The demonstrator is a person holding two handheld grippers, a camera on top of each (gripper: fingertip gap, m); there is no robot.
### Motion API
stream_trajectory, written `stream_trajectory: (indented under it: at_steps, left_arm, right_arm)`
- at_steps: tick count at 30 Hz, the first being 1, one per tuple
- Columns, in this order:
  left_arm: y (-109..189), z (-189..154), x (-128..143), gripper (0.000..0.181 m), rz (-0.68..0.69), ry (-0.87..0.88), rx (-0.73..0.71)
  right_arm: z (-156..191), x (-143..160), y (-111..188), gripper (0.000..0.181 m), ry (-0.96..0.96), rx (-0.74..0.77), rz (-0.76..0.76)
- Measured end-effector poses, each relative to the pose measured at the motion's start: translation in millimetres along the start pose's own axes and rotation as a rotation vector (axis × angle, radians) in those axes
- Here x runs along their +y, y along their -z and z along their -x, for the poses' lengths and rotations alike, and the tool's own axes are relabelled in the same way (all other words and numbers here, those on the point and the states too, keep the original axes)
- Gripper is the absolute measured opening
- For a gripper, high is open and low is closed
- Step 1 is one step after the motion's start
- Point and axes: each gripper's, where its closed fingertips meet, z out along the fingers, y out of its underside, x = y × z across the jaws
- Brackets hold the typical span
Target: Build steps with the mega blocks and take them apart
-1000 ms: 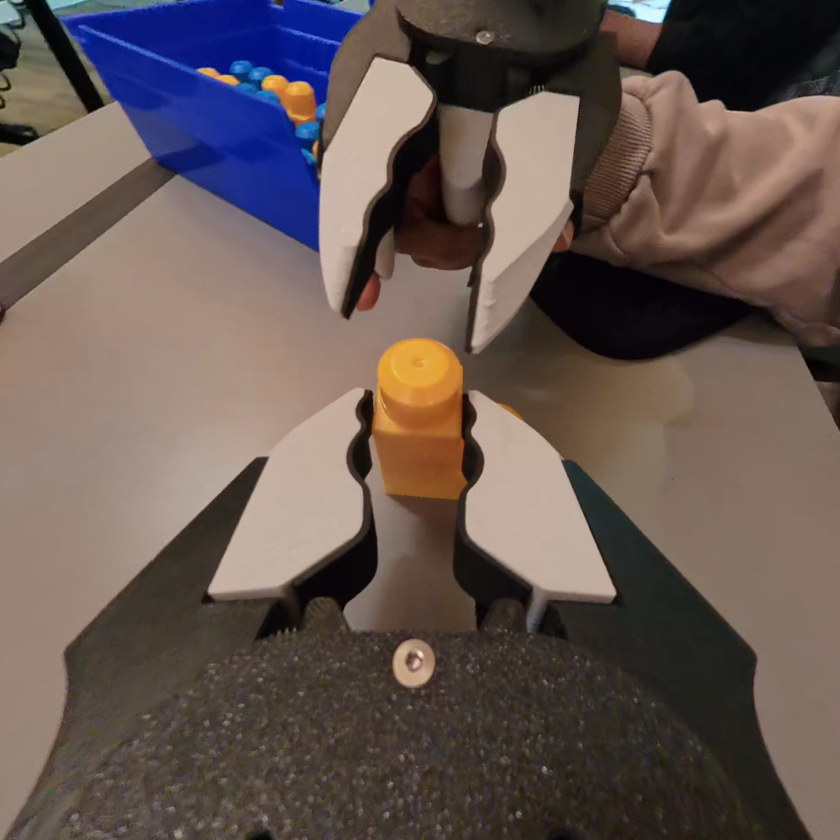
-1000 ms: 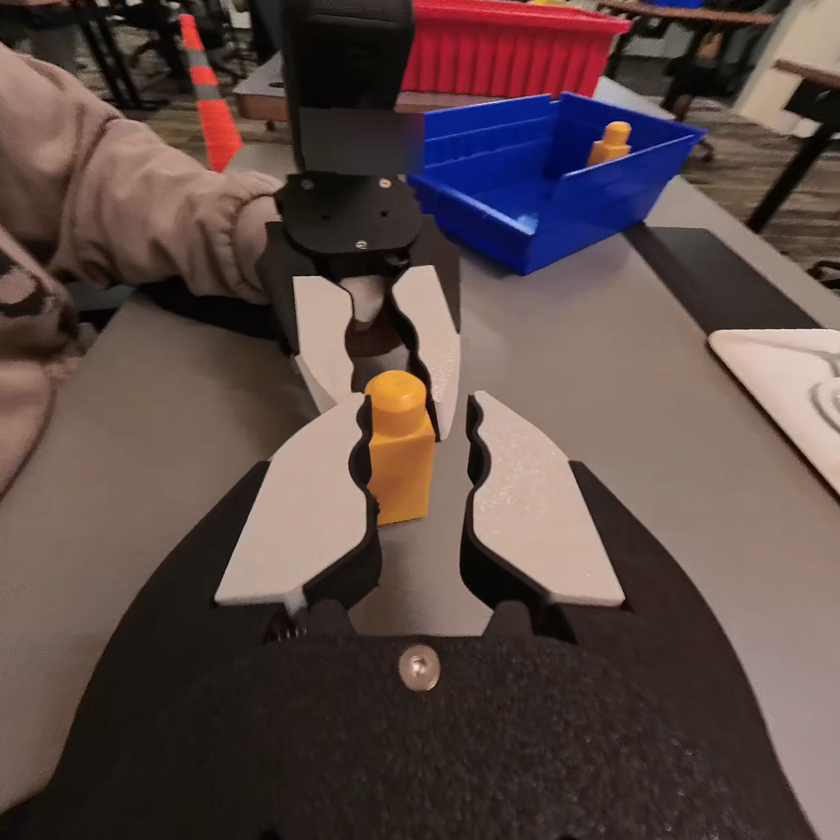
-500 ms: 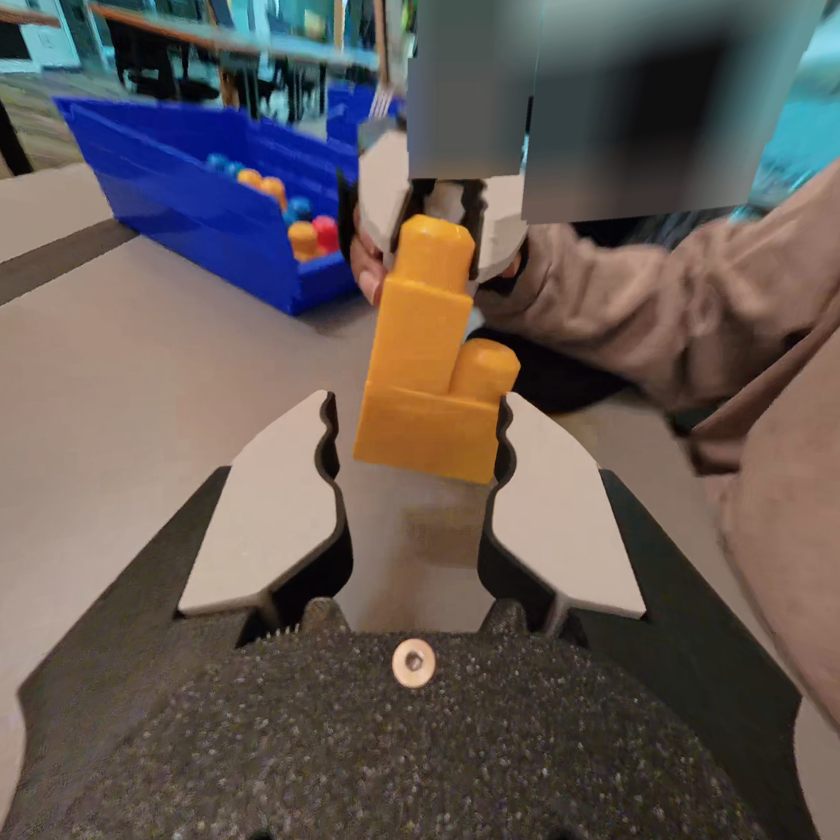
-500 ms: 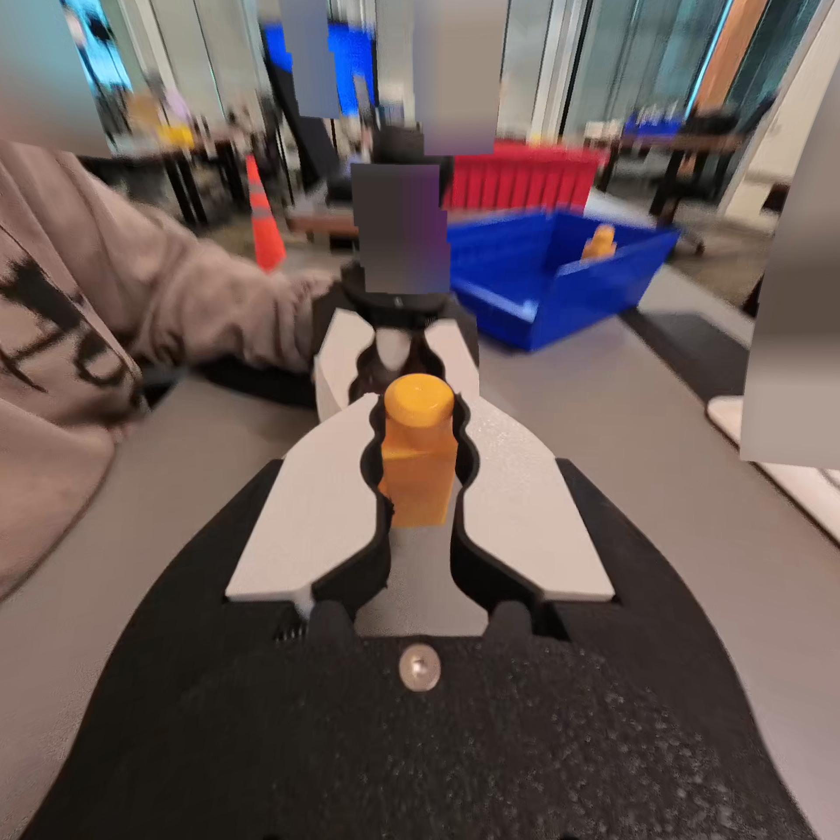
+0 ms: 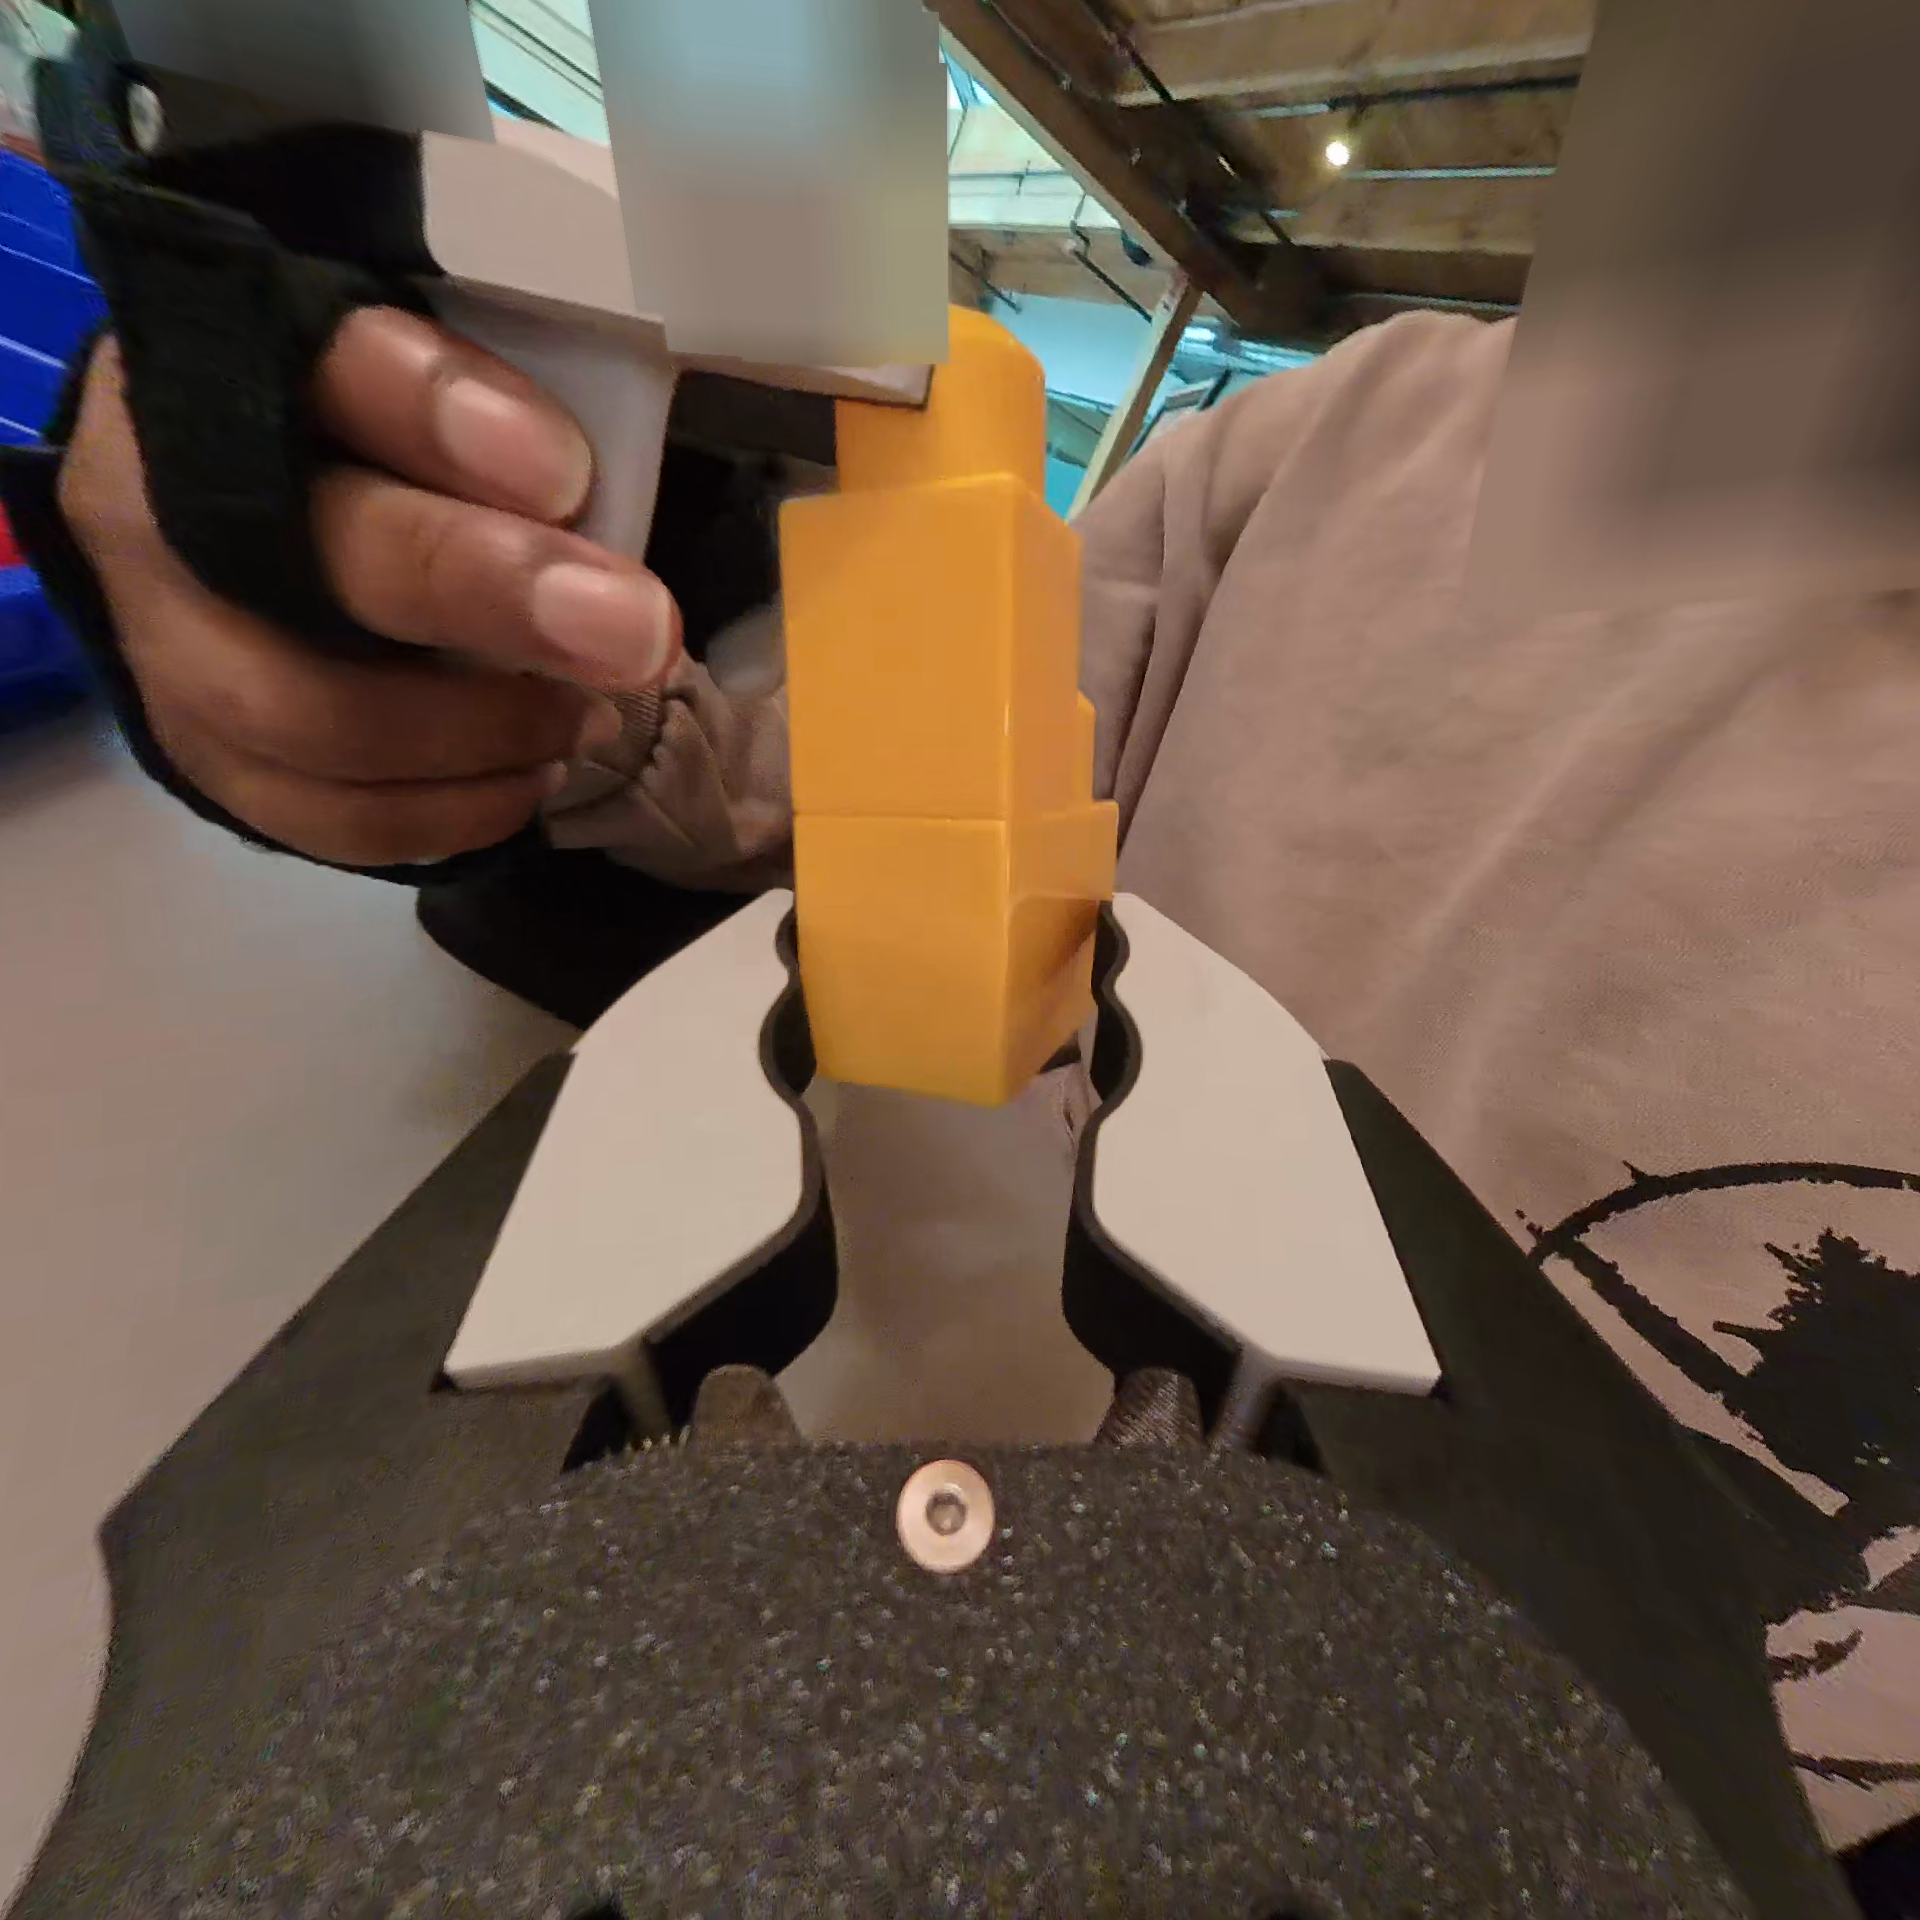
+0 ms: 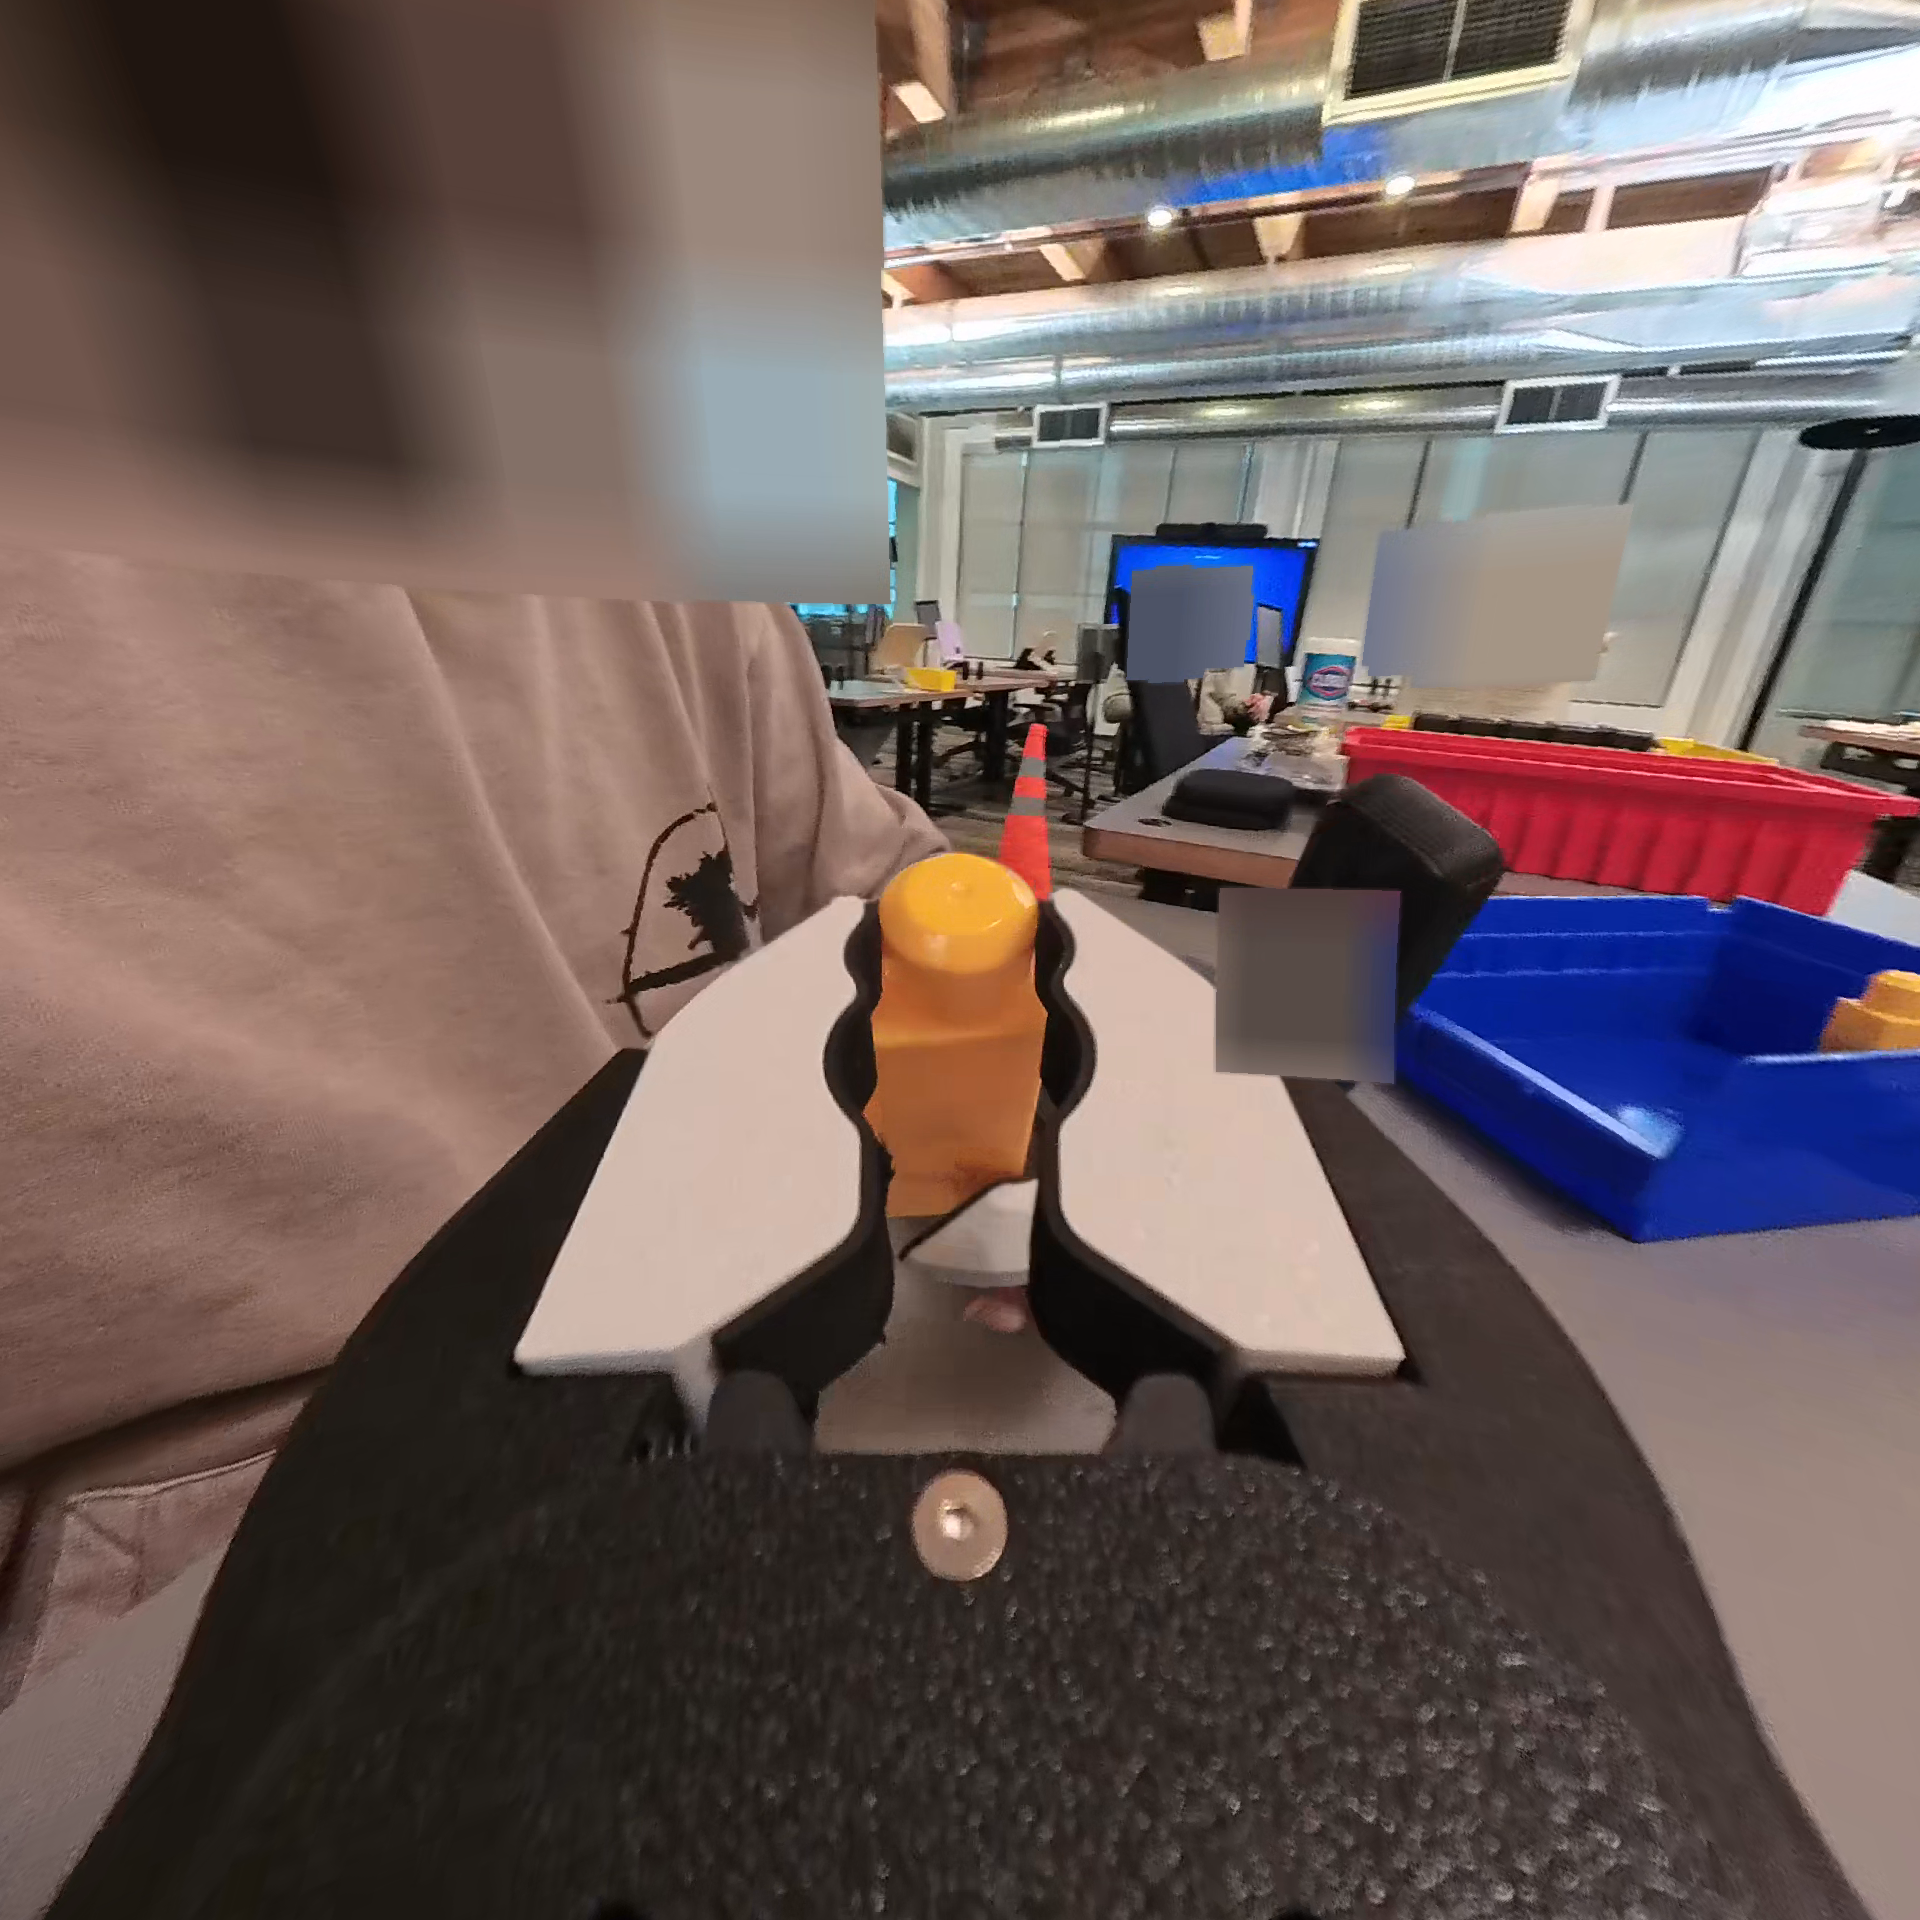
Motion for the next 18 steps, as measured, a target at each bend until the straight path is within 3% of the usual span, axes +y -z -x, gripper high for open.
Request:
stream_trajectory:
  at_steps: [4, 5, 9, 13, 18]
  left_arm:
    - [-0.3, -1.0, 0.3, 0.046, 0.023, 0.001, -0.003]
    - [2.7, 4.9, -1.2, 0.037, 0.023, -0.016, -0.051]
    - [25.5, 39.1, -6.4, 0.037, 0.060, -0.121, -0.343]
    - [58.6, 78.1, -3.3, 0.038, 0.221, -0.320, -0.713]
    - [70.6, 96.2, 9.8, 0.038, 0.353, -0.385, -0.842]
  right_arm:
    - [4.1, -1.3, -2.6, 0.028, -0.022, -0.022, 0.012]
    - [0.4, -0.6, -0.1, 0.028, -0.034, 0.002, 0.032]
    - [-24.8, 7.7, 22.3, 0.033, -0.013, 0.202, 0.200]
    - [-44.6, 13.9, 45.9, 0.039, 0.023, 0.384, 0.367]
    - [-60.6, 40.9, 54.8, 0.038, 0.043, 0.441, 0.672]
